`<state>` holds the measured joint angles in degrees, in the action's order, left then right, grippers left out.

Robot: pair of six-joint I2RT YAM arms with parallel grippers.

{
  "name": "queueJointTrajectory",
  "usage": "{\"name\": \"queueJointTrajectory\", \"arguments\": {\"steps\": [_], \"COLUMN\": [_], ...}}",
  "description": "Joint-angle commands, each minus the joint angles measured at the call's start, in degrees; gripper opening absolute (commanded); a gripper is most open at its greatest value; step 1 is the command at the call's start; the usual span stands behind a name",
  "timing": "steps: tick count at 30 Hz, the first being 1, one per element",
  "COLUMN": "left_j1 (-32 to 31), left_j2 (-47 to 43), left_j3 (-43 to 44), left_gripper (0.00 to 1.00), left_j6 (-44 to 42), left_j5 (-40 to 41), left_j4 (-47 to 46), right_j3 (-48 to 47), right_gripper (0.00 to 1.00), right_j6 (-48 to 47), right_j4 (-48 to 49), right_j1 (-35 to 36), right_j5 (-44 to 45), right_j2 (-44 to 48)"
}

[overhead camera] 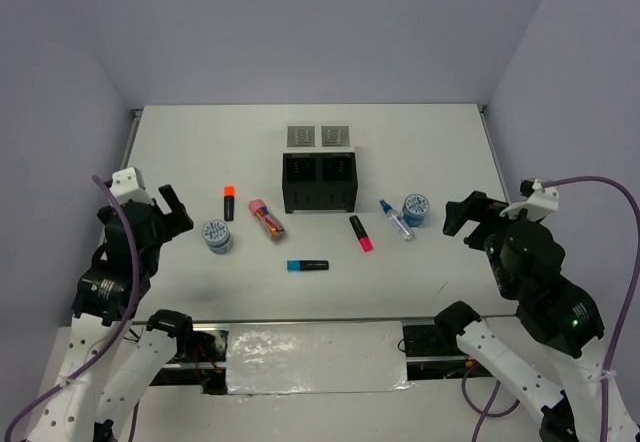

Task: Sort the stationery into containers
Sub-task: Pick up the stationery from the center of the board.

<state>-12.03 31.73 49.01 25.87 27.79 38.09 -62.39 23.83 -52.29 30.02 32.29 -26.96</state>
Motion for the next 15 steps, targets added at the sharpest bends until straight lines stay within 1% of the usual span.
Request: {"name": "queueJointTrajectory", "arguments": {"steps": [1, 6, 9, 12, 15], "left_j1": [0.3, 0.3, 0.3, 0.3, 0.3], "left_j2": [0.1, 0.3, 0.3, 0.4, 1.0], "left_j3": [1.6, 1.8, 1.7, 1.6, 1.6], "left_gripper": [0.99, 0.99, 0.99, 0.99, 0.99], "left_j6": [0.6, 0.5, 0.6, 0.5, 0.5], "left_j5": [0.9, 1.0, 0.9, 0.8, 0.7], "left_j4": [-1.6, -1.4, -1.6, -1.6, -1.5], "right_j3": [-1.1, -0.2, -0.3, 0.0, 0.9], "right_gripper": [1.0, 1.0, 1.0, 1.0, 1.0], "right_j6": [1.0, 1.4, 2.4, 3.2, 2.4], "right_j4": [0.4, 1.2, 0.6, 1.3, 3.8], "right_j1": [0.5, 0.5, 0.5, 0.5, 0.2], "right_j5": [1.7, 1.2, 1.6, 1.5, 0.7], "right_j2": [1.6, 0.9, -2.6, -7.6, -15.6]}}
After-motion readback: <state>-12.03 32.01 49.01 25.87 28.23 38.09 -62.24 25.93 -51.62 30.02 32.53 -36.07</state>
